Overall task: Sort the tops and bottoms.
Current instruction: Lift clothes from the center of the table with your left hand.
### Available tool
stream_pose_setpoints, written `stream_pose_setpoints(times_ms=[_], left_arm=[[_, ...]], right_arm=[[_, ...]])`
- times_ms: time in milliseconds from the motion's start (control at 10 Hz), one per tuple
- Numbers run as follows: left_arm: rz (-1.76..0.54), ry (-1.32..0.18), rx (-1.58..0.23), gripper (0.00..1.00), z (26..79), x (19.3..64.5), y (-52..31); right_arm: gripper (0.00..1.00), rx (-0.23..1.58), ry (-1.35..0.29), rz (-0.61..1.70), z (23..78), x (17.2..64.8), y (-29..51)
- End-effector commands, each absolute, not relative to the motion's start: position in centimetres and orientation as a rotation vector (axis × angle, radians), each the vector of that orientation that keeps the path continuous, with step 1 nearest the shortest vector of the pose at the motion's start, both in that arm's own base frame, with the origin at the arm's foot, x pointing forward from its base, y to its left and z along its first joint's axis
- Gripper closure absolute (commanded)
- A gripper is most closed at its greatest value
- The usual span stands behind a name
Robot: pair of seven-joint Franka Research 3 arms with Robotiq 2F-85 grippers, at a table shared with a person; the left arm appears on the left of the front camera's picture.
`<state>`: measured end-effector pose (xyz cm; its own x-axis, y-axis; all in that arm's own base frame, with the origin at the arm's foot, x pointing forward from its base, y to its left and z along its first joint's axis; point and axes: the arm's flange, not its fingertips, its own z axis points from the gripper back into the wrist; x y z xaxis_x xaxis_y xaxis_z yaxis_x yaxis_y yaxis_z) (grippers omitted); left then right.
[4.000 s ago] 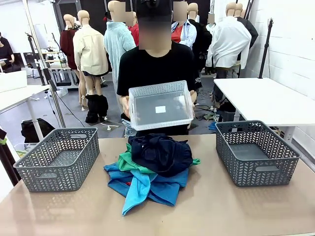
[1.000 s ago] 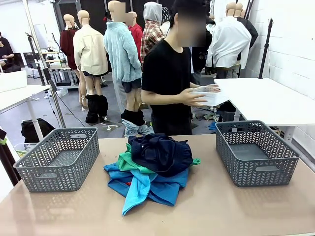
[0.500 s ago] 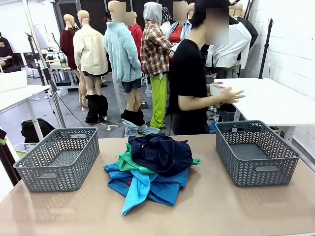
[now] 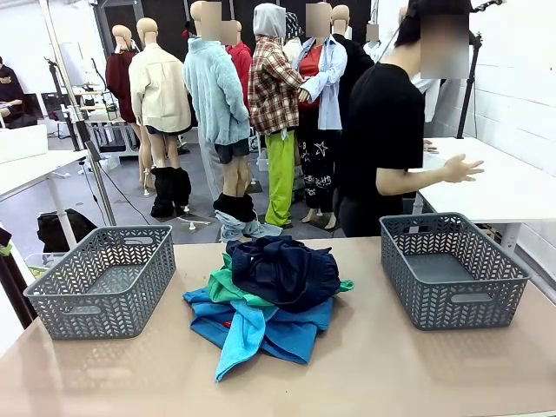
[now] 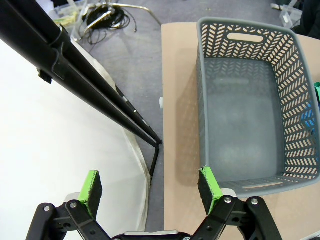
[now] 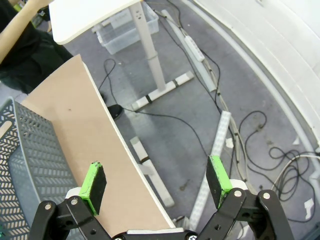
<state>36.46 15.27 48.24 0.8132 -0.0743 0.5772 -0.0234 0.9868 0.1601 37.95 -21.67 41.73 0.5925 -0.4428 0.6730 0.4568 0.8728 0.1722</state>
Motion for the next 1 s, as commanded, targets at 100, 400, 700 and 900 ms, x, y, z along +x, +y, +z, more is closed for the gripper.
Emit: stream_pose_setpoints(times_ms=[100, 400, 700, 900], left_arm=[[-0.024, -0.613, 0.176, 0.0, 48.12, 36.47, 15.35], [-0.024, -0.613, 0.176, 0.0, 48.12, 36.47, 15.35], [-0.024, -0.613, 0.176, 0.0, 48.12, 36.47, 15.35], [-0.024, -0.613, 0.176, 0.0, 48.12, 36.47, 15.35]], right_arm=[[0.0, -0.028, -0.772, -0.518, 41.97, 37.92, -21.55], [0.0, -0.028, -0.772, -0.518, 41.97, 37.92, -21.55], [0.0, -0.028, -0.772, -0.518, 41.97, 37.92, -21.55], [0.0, -0.028, -0.772, -0.518, 41.97, 37.92, -21.55]])
